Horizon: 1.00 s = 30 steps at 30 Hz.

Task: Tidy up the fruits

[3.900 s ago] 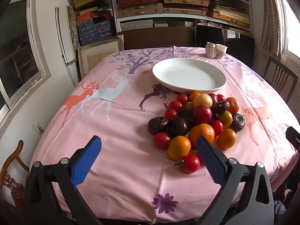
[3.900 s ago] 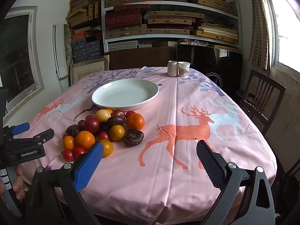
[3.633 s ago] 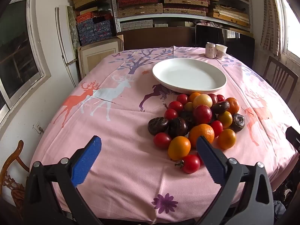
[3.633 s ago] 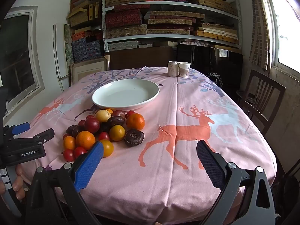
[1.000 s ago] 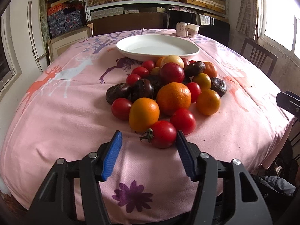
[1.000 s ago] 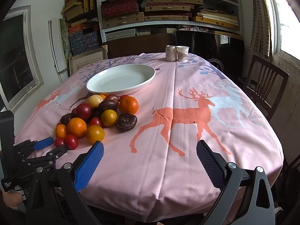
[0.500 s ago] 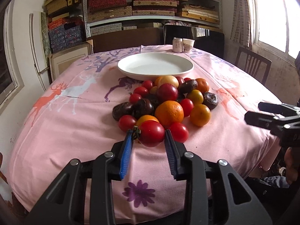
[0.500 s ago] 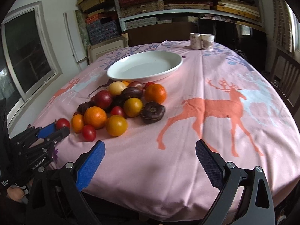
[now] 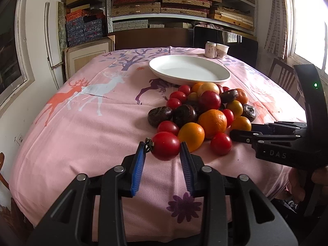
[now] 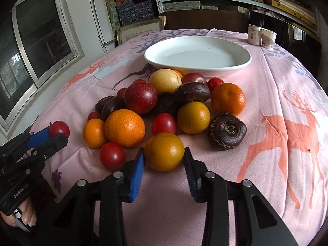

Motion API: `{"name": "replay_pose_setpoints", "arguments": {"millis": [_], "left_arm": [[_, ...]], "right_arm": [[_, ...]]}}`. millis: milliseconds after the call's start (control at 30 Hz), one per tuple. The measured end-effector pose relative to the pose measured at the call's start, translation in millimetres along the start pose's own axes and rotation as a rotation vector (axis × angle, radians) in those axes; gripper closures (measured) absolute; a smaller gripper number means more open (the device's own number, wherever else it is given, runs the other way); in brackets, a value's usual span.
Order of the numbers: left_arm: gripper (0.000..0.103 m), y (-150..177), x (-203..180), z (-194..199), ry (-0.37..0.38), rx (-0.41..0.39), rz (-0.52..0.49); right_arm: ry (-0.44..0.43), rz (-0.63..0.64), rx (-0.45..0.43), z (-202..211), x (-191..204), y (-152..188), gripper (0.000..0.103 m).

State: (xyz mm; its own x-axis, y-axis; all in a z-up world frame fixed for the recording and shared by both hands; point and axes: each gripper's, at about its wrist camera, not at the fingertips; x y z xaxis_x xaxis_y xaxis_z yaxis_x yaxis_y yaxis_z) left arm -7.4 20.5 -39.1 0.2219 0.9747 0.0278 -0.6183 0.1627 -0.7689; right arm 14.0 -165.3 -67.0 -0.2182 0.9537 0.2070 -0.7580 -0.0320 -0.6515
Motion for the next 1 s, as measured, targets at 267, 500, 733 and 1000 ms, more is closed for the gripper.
{"name": "replay_pose_setpoints", "arguments": {"millis": [267, 500, 733, 1000], "left_arm": [[0.070, -12, 3, -2, 0.015, -0.009, 0.006], [0.069, -73, -13, -22, 0.055, -0.051, -0.042], [0.068, -146, -39, -87, 0.128, -0.017, -0.086], [0.068, -181, -29, -153, 0.160, 0.104, -0.025]], "right_arm": [[-0.062, -0.044, -0.055, 29, -13, -4, 0.066], [-0.021, -0.071, -0.134, 44, -52, -59, 0.065], [-0.024, -0.108, -0.100, 7, -87, -118, 0.065], [-0.046, -0.153, -0.051, -37, -100, -144, 0.065]]}}
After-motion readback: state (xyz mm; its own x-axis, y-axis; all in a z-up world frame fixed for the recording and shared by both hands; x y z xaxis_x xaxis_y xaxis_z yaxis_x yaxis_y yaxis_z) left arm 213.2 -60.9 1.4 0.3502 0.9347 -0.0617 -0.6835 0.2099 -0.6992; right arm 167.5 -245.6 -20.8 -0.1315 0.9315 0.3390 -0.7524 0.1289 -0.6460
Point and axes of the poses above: each gripper's, at about its wrist camera, not at the fingertips, and z roughly against the way its jaws point, x to its left, y to its underside, and after that the axes turned 2 degrees about -y, right-handed
